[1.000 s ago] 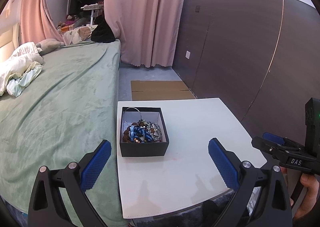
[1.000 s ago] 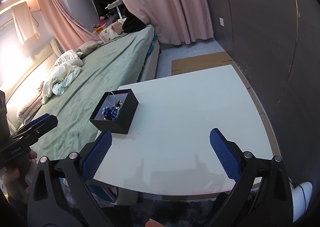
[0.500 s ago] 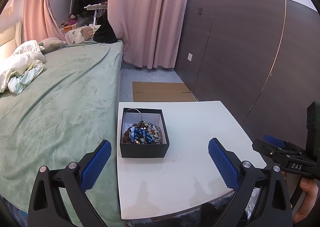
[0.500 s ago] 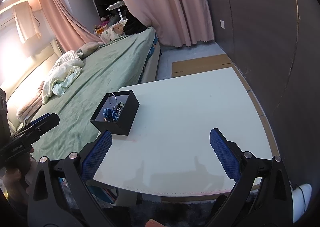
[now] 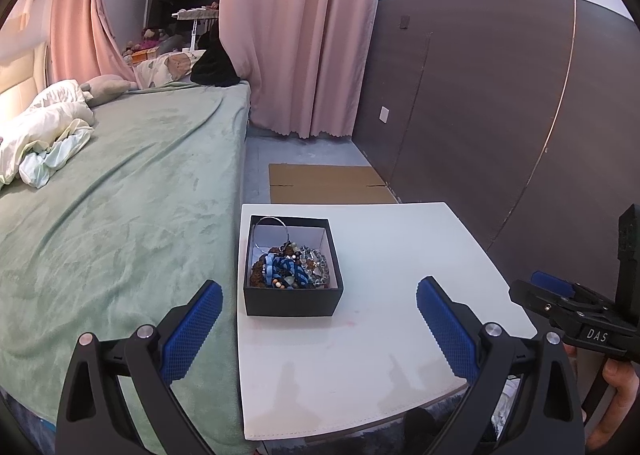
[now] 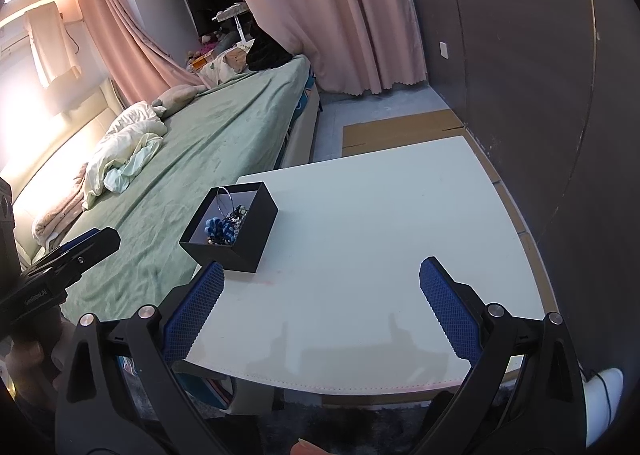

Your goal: Organize jewelry

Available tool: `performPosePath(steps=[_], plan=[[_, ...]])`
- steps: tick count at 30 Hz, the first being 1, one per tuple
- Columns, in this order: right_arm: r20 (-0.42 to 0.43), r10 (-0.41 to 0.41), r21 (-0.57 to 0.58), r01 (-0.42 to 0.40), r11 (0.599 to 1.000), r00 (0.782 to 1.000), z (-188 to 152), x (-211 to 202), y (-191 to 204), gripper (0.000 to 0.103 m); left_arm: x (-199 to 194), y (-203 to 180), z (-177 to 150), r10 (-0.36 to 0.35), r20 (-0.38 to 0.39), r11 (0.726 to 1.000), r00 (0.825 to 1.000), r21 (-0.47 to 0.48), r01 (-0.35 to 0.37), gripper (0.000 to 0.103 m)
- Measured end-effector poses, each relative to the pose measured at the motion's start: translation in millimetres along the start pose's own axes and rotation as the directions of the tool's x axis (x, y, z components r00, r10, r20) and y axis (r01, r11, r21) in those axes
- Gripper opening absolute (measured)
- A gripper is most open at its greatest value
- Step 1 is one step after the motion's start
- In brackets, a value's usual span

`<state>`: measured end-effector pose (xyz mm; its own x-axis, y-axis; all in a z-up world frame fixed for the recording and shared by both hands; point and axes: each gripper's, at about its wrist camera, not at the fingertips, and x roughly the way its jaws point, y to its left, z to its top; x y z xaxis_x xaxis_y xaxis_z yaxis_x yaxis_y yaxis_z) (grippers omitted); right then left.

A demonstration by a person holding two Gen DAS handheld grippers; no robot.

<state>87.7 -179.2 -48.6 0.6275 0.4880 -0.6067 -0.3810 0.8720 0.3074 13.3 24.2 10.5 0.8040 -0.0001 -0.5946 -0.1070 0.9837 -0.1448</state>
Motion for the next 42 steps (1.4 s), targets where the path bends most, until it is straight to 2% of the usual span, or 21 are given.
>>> performPosePath(steps=[42], plan=[[0.0, -0.004, 0.004, 0.004, 1.0, 1.0, -3.8, 3.9, -2.8, 0.098, -0.7, -0.2, 0.0, 0.01, -0.002, 1.0, 1.0, -0.001, -0.01, 0.095]])
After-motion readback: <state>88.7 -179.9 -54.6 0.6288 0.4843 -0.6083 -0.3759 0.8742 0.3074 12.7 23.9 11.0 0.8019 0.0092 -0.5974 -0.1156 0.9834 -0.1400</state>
